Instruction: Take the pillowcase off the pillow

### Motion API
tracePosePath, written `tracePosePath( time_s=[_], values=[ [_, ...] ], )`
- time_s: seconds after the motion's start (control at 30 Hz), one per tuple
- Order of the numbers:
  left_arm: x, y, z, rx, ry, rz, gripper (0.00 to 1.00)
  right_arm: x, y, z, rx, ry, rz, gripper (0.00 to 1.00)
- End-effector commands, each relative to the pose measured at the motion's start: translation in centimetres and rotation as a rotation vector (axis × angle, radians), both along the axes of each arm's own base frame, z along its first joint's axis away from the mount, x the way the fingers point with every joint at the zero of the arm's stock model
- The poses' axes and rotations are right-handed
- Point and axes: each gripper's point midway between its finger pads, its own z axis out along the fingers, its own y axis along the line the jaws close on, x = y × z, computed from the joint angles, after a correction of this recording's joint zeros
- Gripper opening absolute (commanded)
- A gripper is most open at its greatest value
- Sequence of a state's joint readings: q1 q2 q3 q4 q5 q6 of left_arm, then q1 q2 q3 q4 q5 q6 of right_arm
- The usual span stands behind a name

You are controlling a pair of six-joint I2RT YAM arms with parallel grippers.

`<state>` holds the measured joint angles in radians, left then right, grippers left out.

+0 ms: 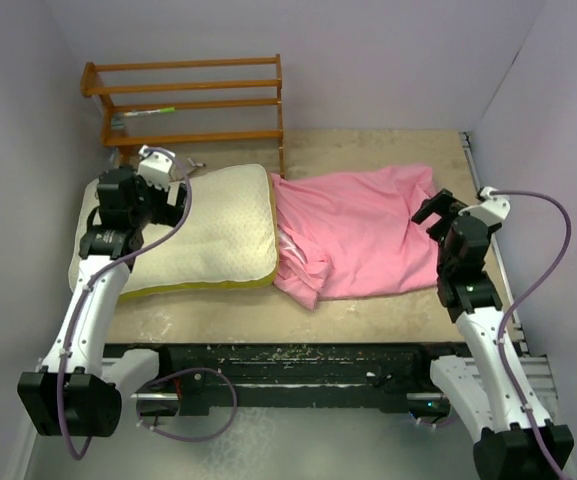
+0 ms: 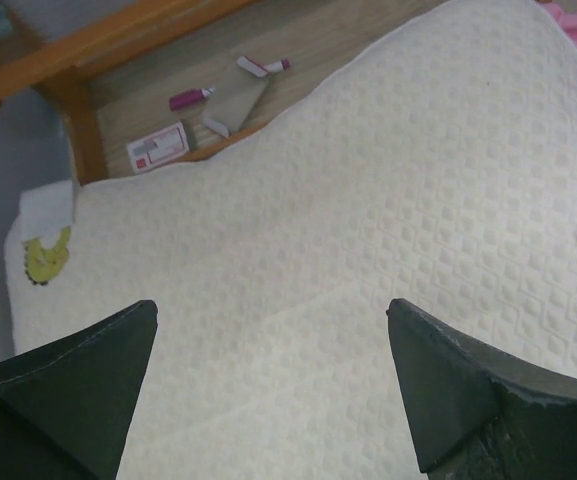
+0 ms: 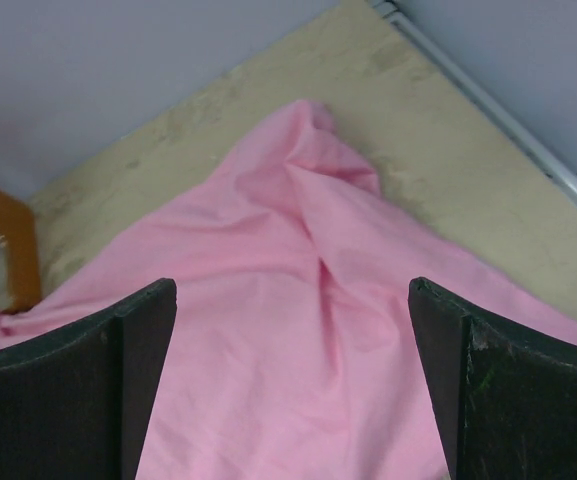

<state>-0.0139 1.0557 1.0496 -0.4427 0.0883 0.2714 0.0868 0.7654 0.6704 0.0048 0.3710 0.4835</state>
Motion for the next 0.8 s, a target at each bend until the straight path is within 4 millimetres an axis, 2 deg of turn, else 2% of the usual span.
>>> tracePosePath(
  time_s=[0.0,0.13,0.23,0.3,0.4,0.47,0.53,0.6,0.67,0.77],
  values=[
    [1.7,-0.3,-2.5,-0.124,-0.087,0.061,1.00,-2.1,-4.4,-1.5,-0.073,0.022,-0.248,1.00],
    [0.4,-0.7,-8.7,-0.130,0.000,0.050,1.00,-4.2,-5.9,-2.7,-0.113,0.039,-0.324,1.00],
    [-1.2,-0.7,-12.3,-0.136,0.000,0.051,1.00,-5.5,-6.4,-3.4,-0.147,0.002,-0.333,1.00],
    [-1.9,-0.7,-12.5,-0.157,-0.040,0.059,1.00,-6.0,-6.1,-3.9,-0.177,-0.044,-0.298,1.00],
    [-2.4,-0.8,-11.0,-0.196,-0.148,0.065,1.00,-6.2,-4.7,-3.5,-0.167,-0.118,-0.200,1.00],
    [-2.8,-1.2,-10.2,-0.212,-0.198,0.047,1.00,-6.5,-5.2,-3.3,-0.183,-0.129,-0.228,1.00],
    [-3.1,-1.3,-10.0,-0.221,-0.212,0.047,1.00,-6.7,-5.6,-4.3,-0.184,-0.093,-0.255,1.00],
    [-3.4,-1.1,-10.3,-0.219,-0.185,0.056,1.00,-6.7,-5.7,-4.8,-0.207,-0.069,-0.253,1.00],
    [-3.5,-0.8,-10.7,-0.200,-0.158,0.066,1.00,-6.1,-4.6,-5.1,-0.253,-0.057,-0.161,1.00],
    [-3.5,-0.4,-12.3,-0.179,-0.084,0.089,1.00,-5.1,-3.1,-5.4,-0.318,-0.064,-0.046,1.00]
  ],
)
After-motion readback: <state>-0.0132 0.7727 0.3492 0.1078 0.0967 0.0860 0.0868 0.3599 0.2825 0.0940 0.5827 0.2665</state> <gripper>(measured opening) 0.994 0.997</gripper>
